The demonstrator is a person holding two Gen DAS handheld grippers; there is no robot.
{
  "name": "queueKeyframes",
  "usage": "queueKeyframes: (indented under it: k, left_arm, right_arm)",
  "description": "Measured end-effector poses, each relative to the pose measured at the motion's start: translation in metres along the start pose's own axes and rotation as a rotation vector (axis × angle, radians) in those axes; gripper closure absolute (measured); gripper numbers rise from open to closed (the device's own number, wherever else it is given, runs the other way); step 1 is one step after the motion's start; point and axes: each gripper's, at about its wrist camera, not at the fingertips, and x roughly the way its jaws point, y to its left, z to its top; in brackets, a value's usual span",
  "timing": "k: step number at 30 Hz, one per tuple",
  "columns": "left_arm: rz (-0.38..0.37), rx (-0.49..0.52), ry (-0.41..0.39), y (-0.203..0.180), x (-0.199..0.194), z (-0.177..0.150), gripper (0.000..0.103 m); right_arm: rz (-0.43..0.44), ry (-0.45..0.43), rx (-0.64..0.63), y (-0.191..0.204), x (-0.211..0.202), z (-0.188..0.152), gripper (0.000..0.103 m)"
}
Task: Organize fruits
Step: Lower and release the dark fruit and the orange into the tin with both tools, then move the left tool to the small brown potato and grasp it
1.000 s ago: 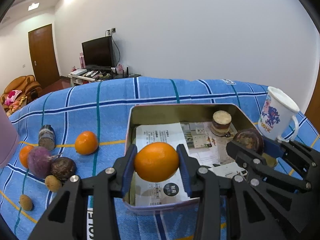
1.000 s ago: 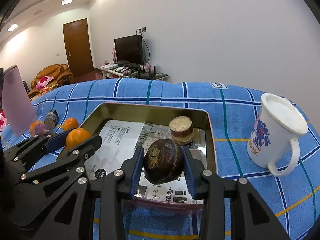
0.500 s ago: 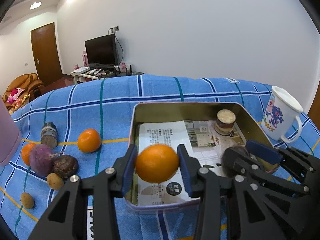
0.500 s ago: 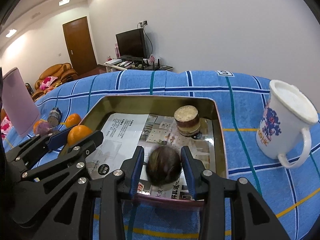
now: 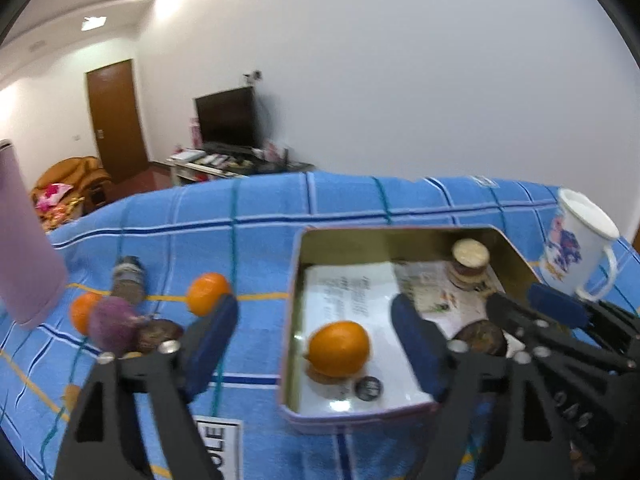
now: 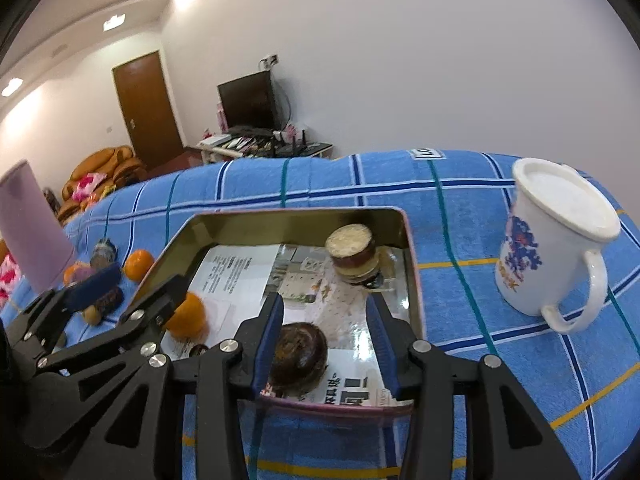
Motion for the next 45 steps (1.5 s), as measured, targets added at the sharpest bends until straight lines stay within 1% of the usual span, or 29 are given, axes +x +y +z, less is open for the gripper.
queueKeyframes:
  k: [1, 2, 3, 5, 8, 13, 18, 23, 26, 32, 39, 45]
  left_arm:
    - [0.005, -0.016, -0.005, 0.003, -0.001, 0.001, 0.013]
    - [0.011, -0.036, -0.009, 0.007, -0.002, 0.001, 0.008]
    - [0.014, -0.050, -0.012, 0.009, -0.003, 0.002, 0.005]
    - [0.009, -0.073, -0.016, 0.014, -0.005, 0.002, 0.003]
    - [0.012, -0.069, -0.024, 0.016, -0.007, 0.002, 0.001]
    - [0.026, -0.055, -0.038, 0.018, -0.010, -0.001, 0.000]
    - [0.059, -0.045, -0.055, 0.022, -0.013, -0.004, 0.000]
    - [0.095, -0.028, -0.076, 0.026, -0.016, -0.006, 0.000]
    - [0.099, -0.024, -0.074, 0.028, -0.018, -0.008, 0.000]
    - [0.099, -0.027, -0.066, 0.033, -0.021, -0.012, 0.000]
    - [0.112, -0.030, -0.045, 0.045, -0.023, -0.015, 0.000]
    - [0.127, -0.039, -0.029, 0.059, -0.025, -0.018, 0.000]
  right_arm:
    - [0.000, -0.005, 0.011, -0.002, -0.001, 0.001, 0.048]
    - [-0.004, -0.018, 0.026, -0.004, -0.003, 0.001, 0.042]
    - [-0.007, -0.027, 0.032, -0.005, -0.005, 0.001, 0.040]
    - [-0.010, -0.054, 0.044, -0.008, -0.009, 0.003, 0.032]
    - [-0.010, -0.099, 0.048, -0.008, -0.017, 0.003, 0.027]
    - [-0.039, -0.157, 0.014, -0.001, -0.025, 0.002, 0.026]
    - [-0.083, -0.214, -0.022, 0.005, -0.030, 0.000, 0.026]
    - [-0.088, -0.263, -0.028, 0.007, -0.036, -0.002, 0.026]
    - [-0.079, -0.284, -0.011, 0.005, -0.041, -0.003, 0.024]
    - [-0.087, -0.301, 0.009, 0.003, -0.044, -0.003, 0.023]
    - [-0.097, -0.310, -0.002, 0.009, -0.047, -0.006, 0.023]
    - [-0.071, -0.301, -0.021, 0.022, -0.047, -0.009, 0.023]
